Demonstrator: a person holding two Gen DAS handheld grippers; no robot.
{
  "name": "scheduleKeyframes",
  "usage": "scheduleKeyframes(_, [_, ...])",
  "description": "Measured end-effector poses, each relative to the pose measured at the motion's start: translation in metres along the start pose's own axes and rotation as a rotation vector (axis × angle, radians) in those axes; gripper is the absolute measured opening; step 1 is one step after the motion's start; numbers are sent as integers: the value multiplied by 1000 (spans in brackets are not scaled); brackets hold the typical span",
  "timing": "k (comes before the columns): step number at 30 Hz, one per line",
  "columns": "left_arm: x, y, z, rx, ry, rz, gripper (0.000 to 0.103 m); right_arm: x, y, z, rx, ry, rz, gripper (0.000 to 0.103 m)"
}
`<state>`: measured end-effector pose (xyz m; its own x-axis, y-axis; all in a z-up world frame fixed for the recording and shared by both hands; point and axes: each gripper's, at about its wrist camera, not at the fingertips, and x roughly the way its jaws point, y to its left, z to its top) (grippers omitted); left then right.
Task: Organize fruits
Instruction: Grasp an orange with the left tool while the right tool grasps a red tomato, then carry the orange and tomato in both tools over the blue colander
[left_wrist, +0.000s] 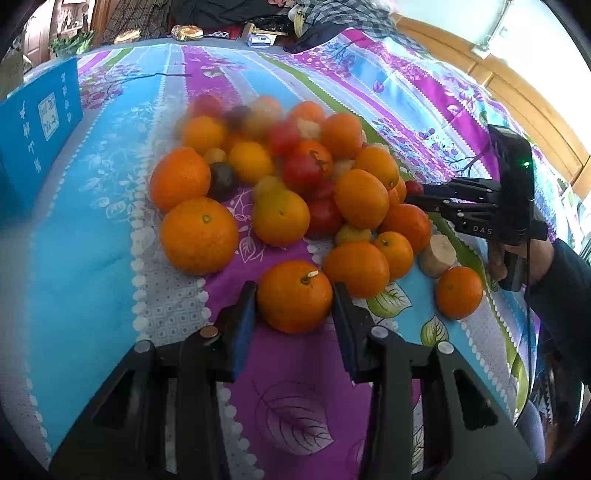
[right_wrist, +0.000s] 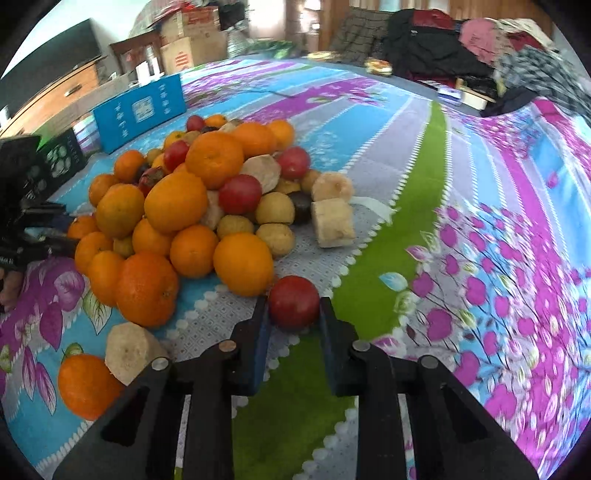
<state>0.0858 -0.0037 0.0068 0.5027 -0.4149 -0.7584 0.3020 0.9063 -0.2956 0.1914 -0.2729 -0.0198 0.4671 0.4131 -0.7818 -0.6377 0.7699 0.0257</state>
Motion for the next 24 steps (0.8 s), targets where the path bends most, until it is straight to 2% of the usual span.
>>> scheduleKeyframes(7, [-15,-8,4,12,-36,14,40,-42,7,-14,169,-64,-94,27])
scheduleKeyframes(11, [-41,-13,10,14,-92,47,40,-73,27,-10,242,-101,-178,27])
scheduleKeyframes(18, [-124,-14,27,-3,-220,143,40,-115,80,25,359,-173,-211,27])
scheduleKeyframes(24, [-197,4,33,-66,-309,258,40,-129,140,75,344,-196,-166,27])
